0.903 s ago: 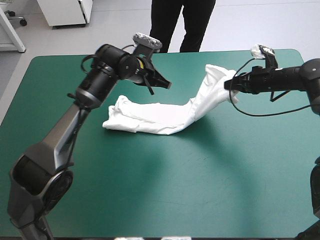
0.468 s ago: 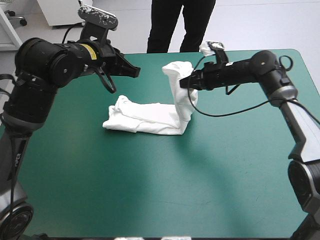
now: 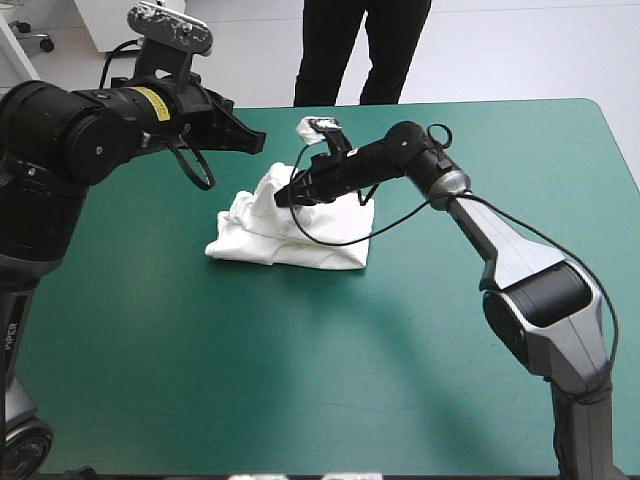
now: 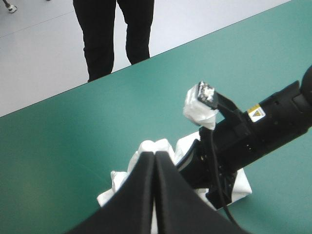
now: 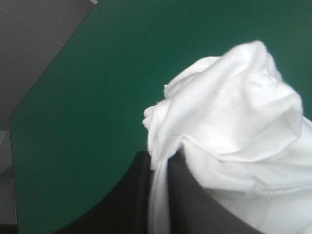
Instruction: Fold the cloth
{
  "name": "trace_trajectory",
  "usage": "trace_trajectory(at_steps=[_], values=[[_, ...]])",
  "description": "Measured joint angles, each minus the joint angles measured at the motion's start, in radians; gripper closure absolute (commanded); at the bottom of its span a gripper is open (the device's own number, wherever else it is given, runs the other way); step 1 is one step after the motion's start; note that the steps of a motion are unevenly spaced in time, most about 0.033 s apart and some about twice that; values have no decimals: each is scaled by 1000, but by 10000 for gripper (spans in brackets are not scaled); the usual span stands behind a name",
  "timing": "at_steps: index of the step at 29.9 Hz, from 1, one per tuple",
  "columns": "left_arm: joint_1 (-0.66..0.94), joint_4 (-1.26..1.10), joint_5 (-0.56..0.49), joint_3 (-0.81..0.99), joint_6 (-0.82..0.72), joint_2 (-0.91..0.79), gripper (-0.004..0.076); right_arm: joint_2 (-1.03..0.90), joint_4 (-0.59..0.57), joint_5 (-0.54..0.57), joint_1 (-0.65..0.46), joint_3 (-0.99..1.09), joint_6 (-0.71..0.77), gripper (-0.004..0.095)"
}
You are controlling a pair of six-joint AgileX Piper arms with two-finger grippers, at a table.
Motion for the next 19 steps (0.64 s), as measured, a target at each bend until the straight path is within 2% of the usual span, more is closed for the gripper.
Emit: trace_trajectory(at_steps=[1,4,7,8,13,17,19], values=[[0,0,0,0,0,0,733,18,1,15,9,-26,0,715],[0,1,0,0,0,0,733,55,3,63,25,-87,0,440],[0,2,0,0,0,0,733,63,7,112,30,-120,5,257],[0,2,0,0,0,0,733,64,7,133,30,-129,12,236],[0,2,0,0,0,-1,733,65,-45,216,30,-186,69,255],[0,2,0,0,1,-7,733,42,-160,232,15,-208,146,258],[0,2,0,0,1,-17,733,13,-258,236,-7,-208,197,258]])
